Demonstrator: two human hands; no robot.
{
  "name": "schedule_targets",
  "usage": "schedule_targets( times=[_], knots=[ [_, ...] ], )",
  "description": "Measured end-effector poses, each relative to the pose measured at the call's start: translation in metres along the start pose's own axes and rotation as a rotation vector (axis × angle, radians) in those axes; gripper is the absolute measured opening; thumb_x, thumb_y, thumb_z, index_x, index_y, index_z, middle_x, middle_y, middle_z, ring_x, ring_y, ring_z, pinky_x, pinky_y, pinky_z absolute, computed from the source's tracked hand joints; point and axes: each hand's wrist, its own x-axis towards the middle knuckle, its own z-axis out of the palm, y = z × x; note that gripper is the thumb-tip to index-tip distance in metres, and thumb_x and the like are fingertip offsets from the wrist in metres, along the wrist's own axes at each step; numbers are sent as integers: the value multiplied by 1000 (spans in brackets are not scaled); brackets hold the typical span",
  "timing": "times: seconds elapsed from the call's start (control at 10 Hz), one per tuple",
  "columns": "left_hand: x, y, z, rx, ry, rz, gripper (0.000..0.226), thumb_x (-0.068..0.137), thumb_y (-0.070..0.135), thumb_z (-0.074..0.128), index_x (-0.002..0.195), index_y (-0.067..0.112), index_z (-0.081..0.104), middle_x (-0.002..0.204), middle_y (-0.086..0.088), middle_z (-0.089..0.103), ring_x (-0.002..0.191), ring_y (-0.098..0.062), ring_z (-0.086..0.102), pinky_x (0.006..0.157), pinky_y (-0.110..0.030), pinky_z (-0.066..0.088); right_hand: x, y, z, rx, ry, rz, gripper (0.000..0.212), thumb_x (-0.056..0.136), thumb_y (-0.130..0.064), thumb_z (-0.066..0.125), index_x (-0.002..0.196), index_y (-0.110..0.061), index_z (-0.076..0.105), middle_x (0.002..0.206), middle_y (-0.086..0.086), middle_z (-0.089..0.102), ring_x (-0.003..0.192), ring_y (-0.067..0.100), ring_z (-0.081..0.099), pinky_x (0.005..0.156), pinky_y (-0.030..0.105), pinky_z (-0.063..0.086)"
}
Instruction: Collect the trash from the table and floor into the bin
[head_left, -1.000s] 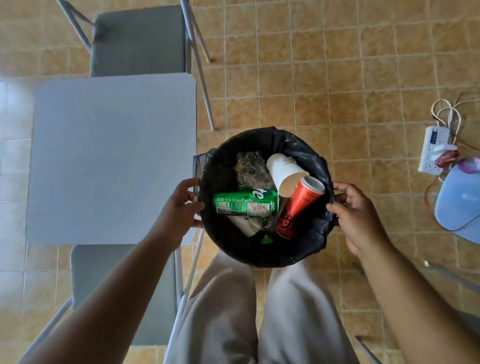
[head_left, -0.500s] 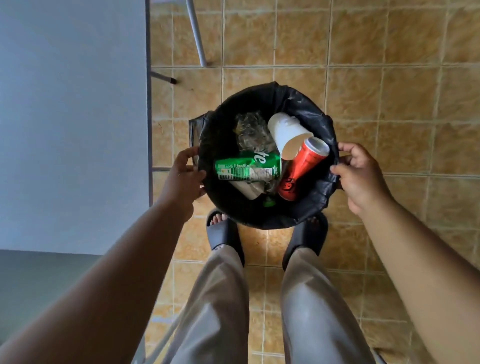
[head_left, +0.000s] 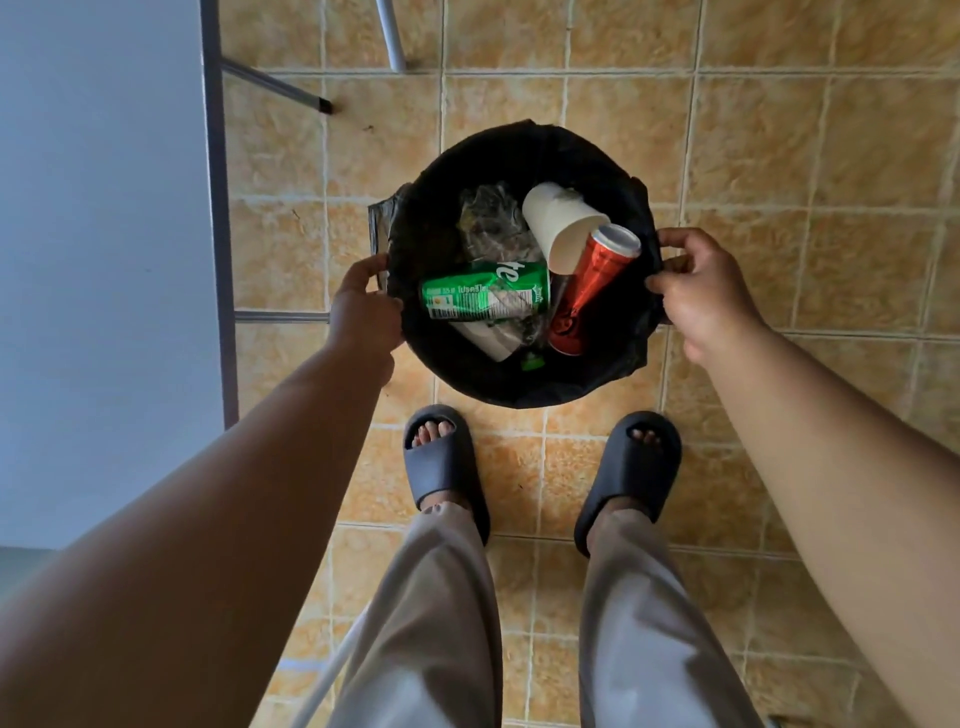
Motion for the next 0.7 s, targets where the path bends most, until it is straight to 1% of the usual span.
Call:
schedule_targets(
  times=[0.1,0.2,0.3,0.4,0.5,0.6,0.7],
  knots=[
    [7,-4,3,22,0,7,64,85,-19,37,128,22,57,79,-5,55,70,-19,54,63,-33,44,5,1,2,-26,-11,0,48,86,4,54,91,-44,61,80,-4,57,74,17,58,64,35,48],
    [13,-6,6,32,22,9,61,84,-16,40,118,31,59,90,-10,57,82,-25,56,71,-39,46,10,-1,3,-53,3,-25,47,83,1,53,92,-45,60,81,-5,56,74,16,58,64,35,47],
    [16,-10,8,31,42,20,58,86,-13,43,113,35,59,88,-6,57,83,-24,58,71,-38,50,12,0,3,-61,-2,-30,48,83,-1,55,90,-48,60,79,-6,55,74,16,59,65,36,50],
    [17,-18,4,48,43,11,59,86,-13,41,120,32,59,84,-5,55,83,-25,54,69,-39,45,12,6,2,-93,-32,-33,48,84,0,58,95,-46,60,79,-4,57,75,19,61,66,41,52],
    [13,-19,1,27,45,-10,60,88,-11,43,130,28,57,83,-6,54,86,-26,53,76,-44,49,8,9,0,-114,-40,-30,45,87,-2,60,110,-41,61,83,-1,60,86,28,67,78,51,59],
    [5,-13,1,12,35,-20,54,88,-6,49,133,24,54,85,-8,59,82,-24,58,84,-48,56,2,5,-1,-135,-40,-36,44,90,-7,62,118,-41,60,87,1,63,93,30,68,82,55,60],
    [-8,-6,0,170,116,11,52,89,7,58,138,23,50,96,-3,64,69,-13,57,56,-25,51,-9,-4,-7,-285,-10,-44,44,93,-18,65,132,-34,55,94,-2,65,95,25,67,79,38,56]
  ],
)
